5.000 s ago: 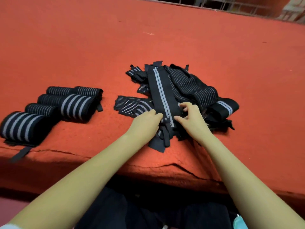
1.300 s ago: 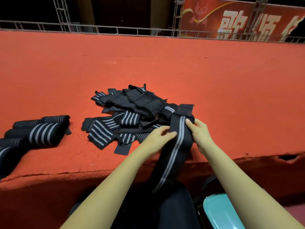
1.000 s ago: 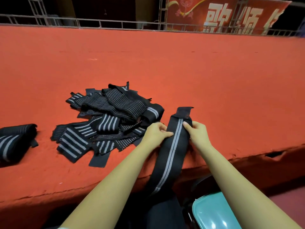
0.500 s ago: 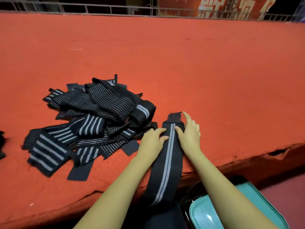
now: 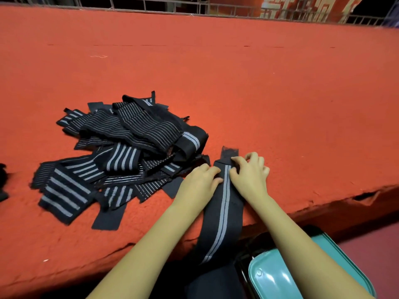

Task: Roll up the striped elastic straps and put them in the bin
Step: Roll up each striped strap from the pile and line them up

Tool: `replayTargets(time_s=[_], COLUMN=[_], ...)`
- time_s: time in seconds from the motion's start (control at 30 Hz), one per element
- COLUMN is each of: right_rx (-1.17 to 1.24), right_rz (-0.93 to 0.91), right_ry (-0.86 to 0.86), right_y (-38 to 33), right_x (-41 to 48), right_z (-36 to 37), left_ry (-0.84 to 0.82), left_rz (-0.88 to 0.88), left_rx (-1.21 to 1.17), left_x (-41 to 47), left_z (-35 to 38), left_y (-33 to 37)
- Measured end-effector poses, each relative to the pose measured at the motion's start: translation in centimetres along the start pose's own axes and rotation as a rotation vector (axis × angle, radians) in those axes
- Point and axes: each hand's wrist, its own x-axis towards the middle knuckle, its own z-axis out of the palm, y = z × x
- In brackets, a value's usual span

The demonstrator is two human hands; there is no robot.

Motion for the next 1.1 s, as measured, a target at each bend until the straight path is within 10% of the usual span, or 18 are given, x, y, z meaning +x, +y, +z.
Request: replayTargets(time_s=[0.2, 0.43, 0.57, 0.8, 1.1], right_rx=[0.627, 0.250, 0.197, 0.295, 0.180], right_rz=[-0.169, -0.214, -0.206, -0.146, -0.054], right_ry=[0.028, -0.338, -0.545, -0.210, -0.341], right_y=[-5.2, -11.8, -11.8, -14.8, -20.9], right_x=[2.9, 5.8, 5.6, 8.6, 11.9], right_z=[-3.1, -0.5, 0.9, 1.5, 4.6], left_ry=[0.479, 0.098, 0.182, 0.222, 0.276], left_rz=[0.028, -0.193, -0.178, -0.336, -0.364], left_rx=[0.070, 0.224, 0.351, 0.337, 0.113], left_x=[3.6, 4.6, 1.7, -0.6, 3.0], left_z=[-5.7, -7.5, -9.6, -12.6, -12.8], left_y=[-2.4, -10.0, -12.8, -14.6, -15.1])
